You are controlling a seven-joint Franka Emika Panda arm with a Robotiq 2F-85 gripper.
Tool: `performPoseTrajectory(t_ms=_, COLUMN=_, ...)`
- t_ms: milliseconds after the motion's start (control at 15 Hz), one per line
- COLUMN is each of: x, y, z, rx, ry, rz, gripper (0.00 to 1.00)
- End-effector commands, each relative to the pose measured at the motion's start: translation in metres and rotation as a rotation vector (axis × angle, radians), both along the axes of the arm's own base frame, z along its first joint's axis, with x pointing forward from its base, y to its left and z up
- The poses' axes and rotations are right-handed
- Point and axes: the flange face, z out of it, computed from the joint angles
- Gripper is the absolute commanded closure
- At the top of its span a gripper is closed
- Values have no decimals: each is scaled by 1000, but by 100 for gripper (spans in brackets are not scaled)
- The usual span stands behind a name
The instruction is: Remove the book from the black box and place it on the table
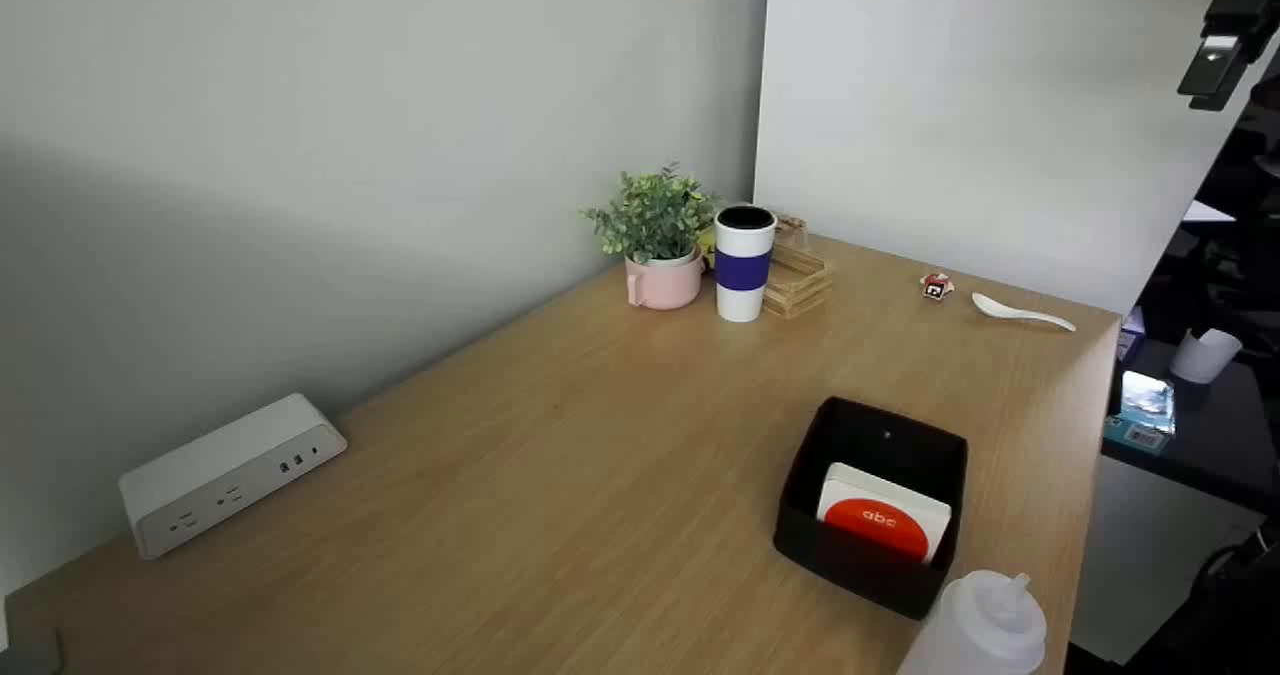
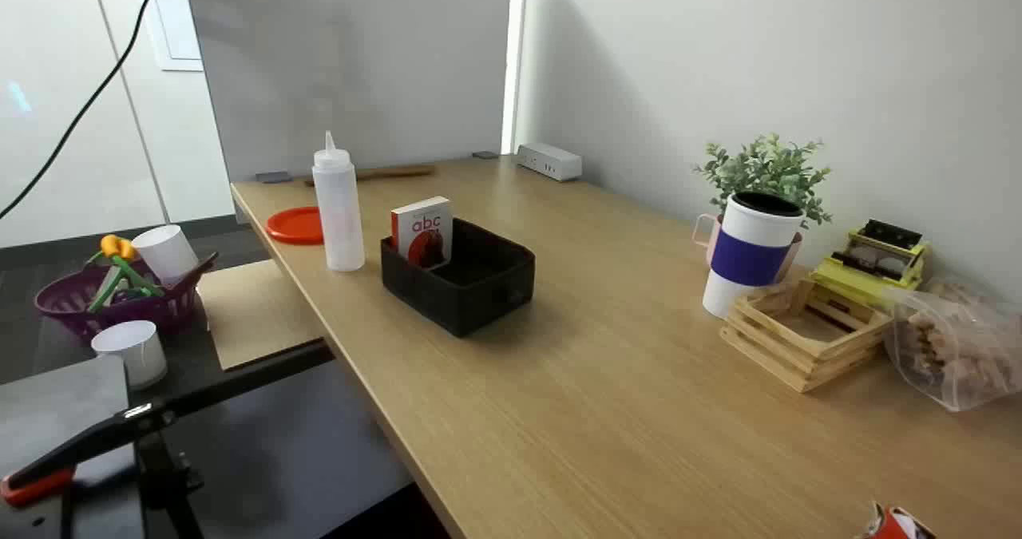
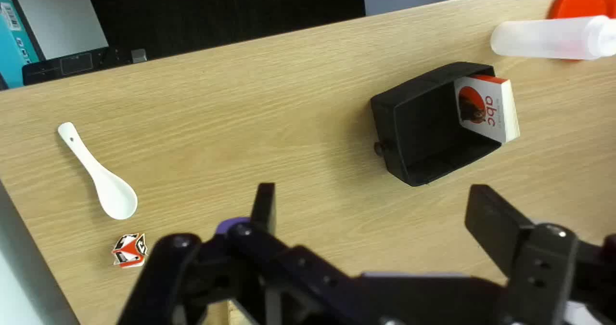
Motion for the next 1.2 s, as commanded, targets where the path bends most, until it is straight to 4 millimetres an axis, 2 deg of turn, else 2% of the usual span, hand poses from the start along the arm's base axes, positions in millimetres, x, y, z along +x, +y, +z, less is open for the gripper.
performPoseTrajectory(t_ms=0, x=0, y=0, z=1, rx=1, ry=1, rz=0, gripper=0)
performPoseTrajectory(t_ms=400, x=0, y=0, z=1, rx=1, ry=1, rz=0, gripper=0)
performPoseTrajectory(t_ms=533, x=8, y=5, z=-4, rx=-4, ry=-9, rz=33, gripper=0)
performPoseTrajectory(t_ms=667, x=22, y=19, z=-4, rx=-13, ry=-17, rz=88, gripper=0)
performPoseTrajectory(t_ms=867, x=49, y=57, z=-12, rx=-29, ry=7, rz=228, gripper=0)
performPoseTrajectory(t_ms=1000, x=67, y=87, z=-22, rx=-32, ry=42, rz=345, gripper=0)
performPoseTrajectory(t_ms=1133, x=83, y=108, z=-32, rx=-45, ry=78, rz=446, gripper=0)
